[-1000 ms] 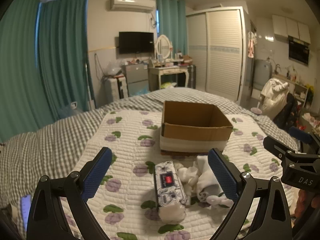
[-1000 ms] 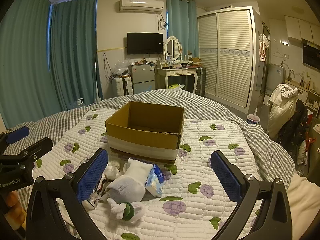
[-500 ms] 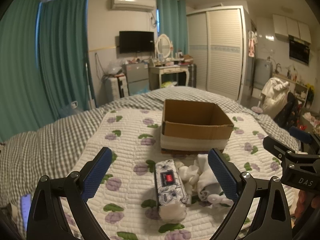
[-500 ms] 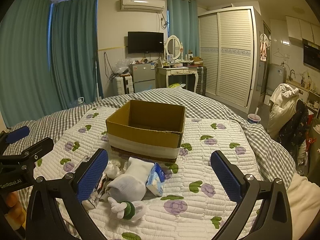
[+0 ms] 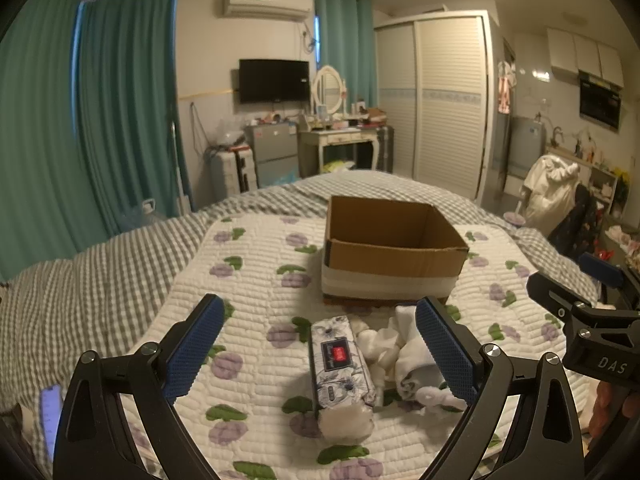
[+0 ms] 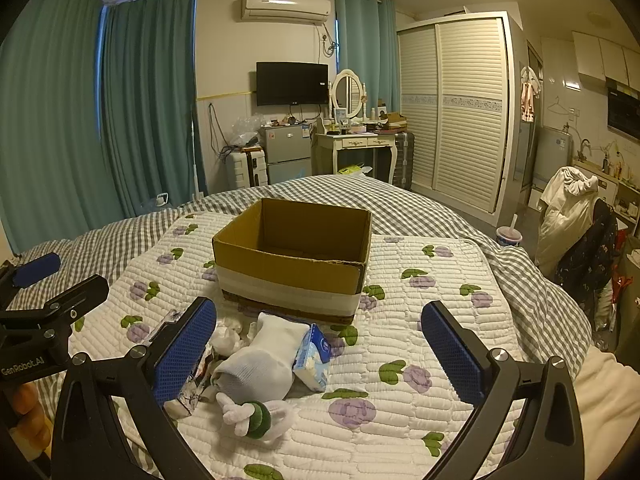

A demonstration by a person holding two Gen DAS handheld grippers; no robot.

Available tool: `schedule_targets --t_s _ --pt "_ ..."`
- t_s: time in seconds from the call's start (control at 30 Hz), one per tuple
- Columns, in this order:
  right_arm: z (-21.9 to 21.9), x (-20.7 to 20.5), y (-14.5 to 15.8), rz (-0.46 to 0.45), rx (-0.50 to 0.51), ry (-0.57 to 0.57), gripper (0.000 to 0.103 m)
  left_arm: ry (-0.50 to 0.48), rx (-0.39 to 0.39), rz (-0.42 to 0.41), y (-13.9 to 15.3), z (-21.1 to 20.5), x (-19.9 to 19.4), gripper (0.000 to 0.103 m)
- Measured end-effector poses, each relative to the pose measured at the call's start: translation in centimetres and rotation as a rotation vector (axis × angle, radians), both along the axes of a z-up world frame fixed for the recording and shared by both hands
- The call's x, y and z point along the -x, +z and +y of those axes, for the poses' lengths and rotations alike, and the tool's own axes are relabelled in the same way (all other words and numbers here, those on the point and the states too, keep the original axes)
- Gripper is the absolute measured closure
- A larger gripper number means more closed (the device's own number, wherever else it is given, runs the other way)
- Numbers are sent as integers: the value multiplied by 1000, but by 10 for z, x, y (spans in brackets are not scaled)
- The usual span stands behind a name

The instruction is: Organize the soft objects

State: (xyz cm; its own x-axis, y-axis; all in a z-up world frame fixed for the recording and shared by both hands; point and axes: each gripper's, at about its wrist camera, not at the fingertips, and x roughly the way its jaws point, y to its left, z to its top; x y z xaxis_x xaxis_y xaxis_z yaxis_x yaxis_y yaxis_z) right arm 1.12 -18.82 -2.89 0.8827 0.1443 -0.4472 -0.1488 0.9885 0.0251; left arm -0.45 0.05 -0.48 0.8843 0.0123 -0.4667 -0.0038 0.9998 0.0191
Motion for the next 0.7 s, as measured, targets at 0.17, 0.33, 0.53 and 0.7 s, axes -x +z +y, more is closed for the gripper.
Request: schedule_targets --t_s 0.17,0.33,0.53,0.7 --pt "0 1 -1 0 0 1 0 0 0 1 0 0 0 5" --pt "0 1 0 1 1 1 0 0 0 0 0 0 0 5" --pt "0 1 0 0 1 0 0 -1 1 0 1 1 -1 5" --pt "0 1 0 2 2 0 0 -2 1 0 2 0 -1 5"
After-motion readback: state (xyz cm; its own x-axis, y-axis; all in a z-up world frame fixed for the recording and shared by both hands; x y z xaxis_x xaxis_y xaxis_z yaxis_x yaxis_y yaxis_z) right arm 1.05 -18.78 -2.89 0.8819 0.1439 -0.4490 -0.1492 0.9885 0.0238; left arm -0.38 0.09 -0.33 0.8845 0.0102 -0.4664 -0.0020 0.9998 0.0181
